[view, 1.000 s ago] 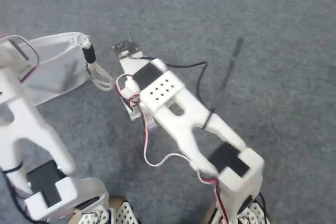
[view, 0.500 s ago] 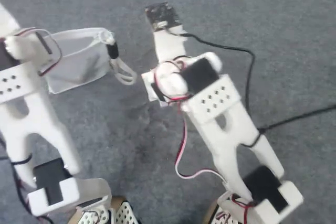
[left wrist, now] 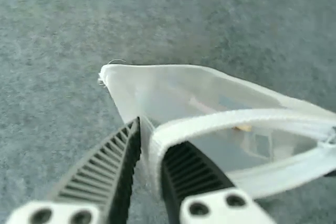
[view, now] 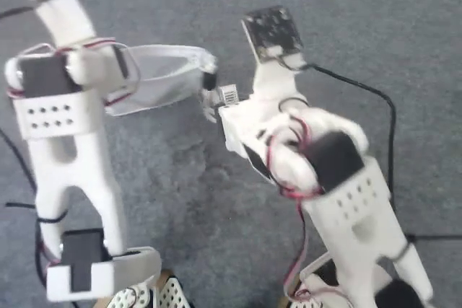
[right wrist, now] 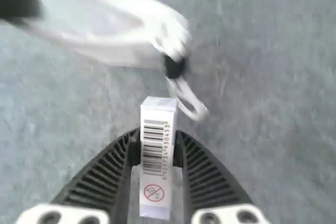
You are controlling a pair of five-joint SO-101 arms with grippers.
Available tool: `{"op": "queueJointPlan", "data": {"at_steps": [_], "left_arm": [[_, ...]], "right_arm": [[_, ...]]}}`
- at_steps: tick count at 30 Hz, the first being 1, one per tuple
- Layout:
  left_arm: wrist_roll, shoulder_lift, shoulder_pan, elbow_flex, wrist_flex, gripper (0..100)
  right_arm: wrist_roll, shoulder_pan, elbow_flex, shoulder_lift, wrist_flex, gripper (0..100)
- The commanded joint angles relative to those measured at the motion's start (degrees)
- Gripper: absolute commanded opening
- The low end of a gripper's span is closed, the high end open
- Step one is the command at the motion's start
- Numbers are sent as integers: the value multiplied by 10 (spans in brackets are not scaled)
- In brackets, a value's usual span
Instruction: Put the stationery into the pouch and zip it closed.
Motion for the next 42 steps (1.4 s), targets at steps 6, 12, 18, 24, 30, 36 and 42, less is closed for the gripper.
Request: {"op": "queueJointPlan", "data": {"at_steps": [6, 12, 18, 24, 30, 36, 42], "left_arm": [[6, -62, 35, 15, 0, 10], [6, -62, 35, 17, 0, 10], [6, -62, 35, 17, 2, 10], [6, -62, 35, 17, 3, 10], [6, -62, 34, 22, 2, 10], [5, -62, 34, 29, -1, 10], [5, -62, 33, 29, -1, 10]], "right_arm": [[5, 4, 244, -233, -285, 6], [8, 4, 410, -317, -576, 6], [8, 4, 461, -273, -785, 6], [5, 4, 461, -157, -915, 6], [8, -15, 461, -26, -1046, 6], [28, -34, 459, 48, -1072, 6], [77, -59, 463, 65, -1068, 6]]}}
